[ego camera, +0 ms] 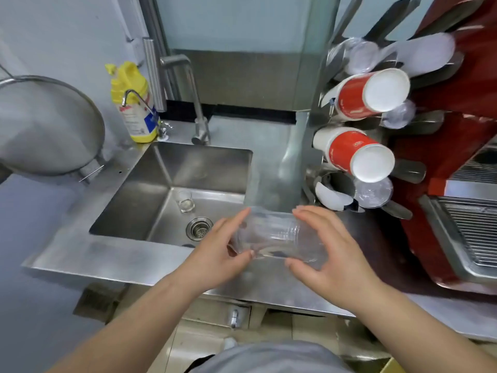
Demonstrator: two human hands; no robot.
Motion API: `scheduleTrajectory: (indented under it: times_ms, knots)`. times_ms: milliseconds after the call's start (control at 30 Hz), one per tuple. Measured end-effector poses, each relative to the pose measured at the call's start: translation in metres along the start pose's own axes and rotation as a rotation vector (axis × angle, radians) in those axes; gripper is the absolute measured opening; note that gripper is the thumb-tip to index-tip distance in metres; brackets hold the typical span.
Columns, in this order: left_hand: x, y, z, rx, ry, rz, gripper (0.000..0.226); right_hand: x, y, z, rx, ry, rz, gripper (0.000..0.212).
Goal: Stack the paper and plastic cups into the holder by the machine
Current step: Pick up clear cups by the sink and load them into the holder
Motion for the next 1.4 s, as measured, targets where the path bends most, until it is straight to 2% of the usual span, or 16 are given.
scheduleTrajectory:
  times_ms: [200,500,700,900,1067,1400]
  knots:
    - [0.072,-0.009,-0.044,-0.018,-0.206,0.008,0.074,-0.014,0.074,-0.020,0.175,0.062,0.080,0.076]
    - [0.213,0.001,-0.091,-0.031,-0.562,-0.061,0.077,-0.041,0.176,-0.039,0.468,0.183,0.131,0.074]
    - [0.285,-0.001,-0.110,-0.020,-0.711,-0.058,0.076,-0.051,0.224,-0.046,0.609,0.216,0.151,0.068]
    - [0.345,-0.018,-0.145,-0.027,-0.898,-0.179,0.076,-0.059,0.262,-0.059,0.725,0.267,0.311,0.072]
    - [0.362,-0.042,-0.172,-0.066,-0.900,-0.185,0.077,-0.049,0.275,-0.071,0.732,0.227,0.414,0.070]
    - [0.351,-0.088,-0.218,-0.158,-0.889,-0.382,0.078,-0.002,0.262,-0.098,0.716,0.070,0.425,0.069]
Point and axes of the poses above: each hand's wrist, its own z-axis away from the middle knuckle, its own y-axis out of the back of the hand, x = y × z, the point moved 8 cm from there along -z, towards the middle knuckle, and after that the axes turned 14 degrees about x, right-handed, at the moved point
